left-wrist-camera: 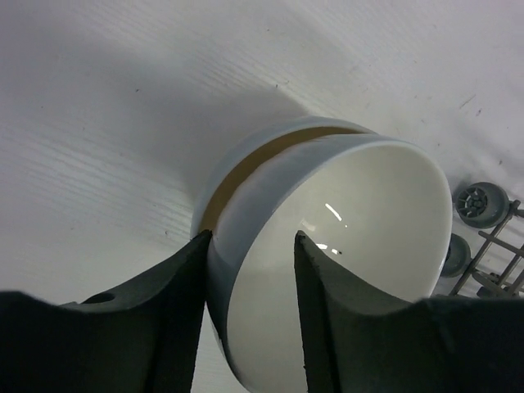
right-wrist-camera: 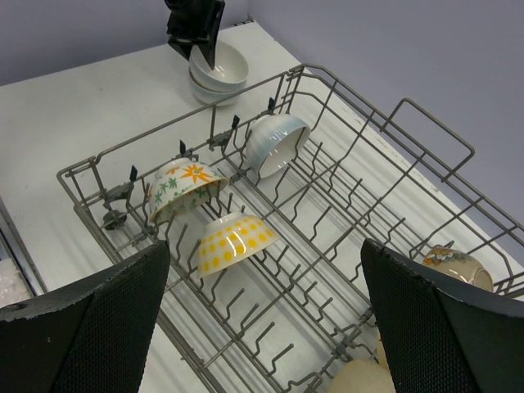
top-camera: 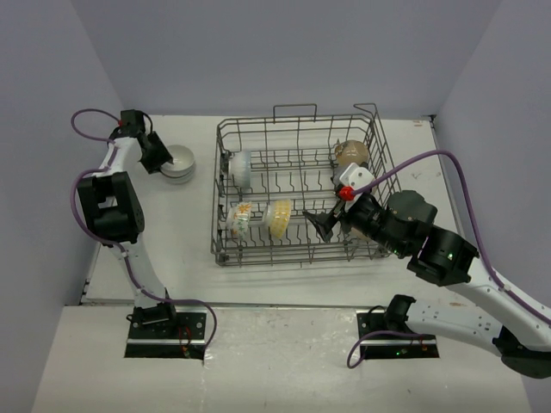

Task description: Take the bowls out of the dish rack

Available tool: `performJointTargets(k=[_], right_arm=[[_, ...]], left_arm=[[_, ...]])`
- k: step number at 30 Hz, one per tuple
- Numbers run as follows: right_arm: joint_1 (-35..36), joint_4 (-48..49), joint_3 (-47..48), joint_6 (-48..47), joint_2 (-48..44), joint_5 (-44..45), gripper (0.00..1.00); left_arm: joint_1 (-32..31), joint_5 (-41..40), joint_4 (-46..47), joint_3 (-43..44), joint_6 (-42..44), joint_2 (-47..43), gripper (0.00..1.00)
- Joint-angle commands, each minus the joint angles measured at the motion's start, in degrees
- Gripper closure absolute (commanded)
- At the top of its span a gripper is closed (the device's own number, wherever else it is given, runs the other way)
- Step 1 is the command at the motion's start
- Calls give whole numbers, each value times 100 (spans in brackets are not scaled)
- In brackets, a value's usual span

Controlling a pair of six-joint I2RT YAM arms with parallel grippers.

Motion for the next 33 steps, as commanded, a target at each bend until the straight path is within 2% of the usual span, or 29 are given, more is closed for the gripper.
performJointTargets(k=[1, 4, 5, 8, 12, 20, 24, 28, 30, 32, 33], right_arm=[[0, 270, -17, -15, -55, -27, 1], [0, 270, -17, -24, -46, -18, 1], [9, 270, -17, -24, -37, -18, 1], [0, 270, -8, -33, -20, -18, 1], [0, 270, -17, -33, -28, -9, 1], [0, 270, -26, -42, -28, -18, 1], [9, 261, -26, -50, -28, -9, 1], [0, 270, -35, -51, -37, -1, 1], [0, 270, -35, -51, -46, -18, 1], [0, 270, -35, -51, -55, -18, 1], [0, 270, -43, -59, -64, -27, 1]], left_arm=[[47, 43, 92, 90, 68, -173, 52], [47, -88, 31, 117, 103, -332, 21], [47, -106, -4, 125, 111, -359, 20], [47, -89, -48, 117, 112, -333, 19], [38, -19, -92, 134, 129, -332, 28], [-50, -299, -311, 266, 208, -517, 27], [-93, -704, -505, 380, 261, -552, 26], [-120, -704, -601, 477, 314, -500, 16], [-120, -704, -689, 530, 340, -377, 16], [-120, -757, -690, 477, 340, -376, 19], [-120, -774, -690, 451, 349, -394, 34]])
